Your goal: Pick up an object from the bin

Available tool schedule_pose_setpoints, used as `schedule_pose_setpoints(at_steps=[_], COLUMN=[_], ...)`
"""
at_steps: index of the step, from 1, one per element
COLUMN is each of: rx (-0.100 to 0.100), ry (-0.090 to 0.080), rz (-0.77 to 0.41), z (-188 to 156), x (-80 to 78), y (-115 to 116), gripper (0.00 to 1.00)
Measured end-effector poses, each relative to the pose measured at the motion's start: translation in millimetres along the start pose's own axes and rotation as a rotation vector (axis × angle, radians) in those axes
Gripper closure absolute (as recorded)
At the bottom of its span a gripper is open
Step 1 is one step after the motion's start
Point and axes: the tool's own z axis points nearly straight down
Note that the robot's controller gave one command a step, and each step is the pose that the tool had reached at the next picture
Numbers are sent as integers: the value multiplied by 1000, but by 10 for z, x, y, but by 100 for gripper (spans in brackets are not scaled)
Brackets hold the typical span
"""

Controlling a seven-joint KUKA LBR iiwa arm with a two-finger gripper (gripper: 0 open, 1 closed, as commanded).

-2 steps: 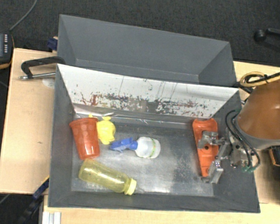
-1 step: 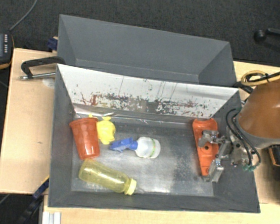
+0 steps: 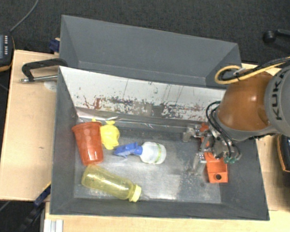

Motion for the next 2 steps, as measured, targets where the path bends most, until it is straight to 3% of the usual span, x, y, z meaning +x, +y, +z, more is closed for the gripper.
schedule_pose_setpoints(at_steps=[1, 2], rx=[-7, -3], ry=[9, 7], rz=[-51, -249], z=[328, 290], x=[-198, -182], y=[340, 413], gripper=[0, 0])
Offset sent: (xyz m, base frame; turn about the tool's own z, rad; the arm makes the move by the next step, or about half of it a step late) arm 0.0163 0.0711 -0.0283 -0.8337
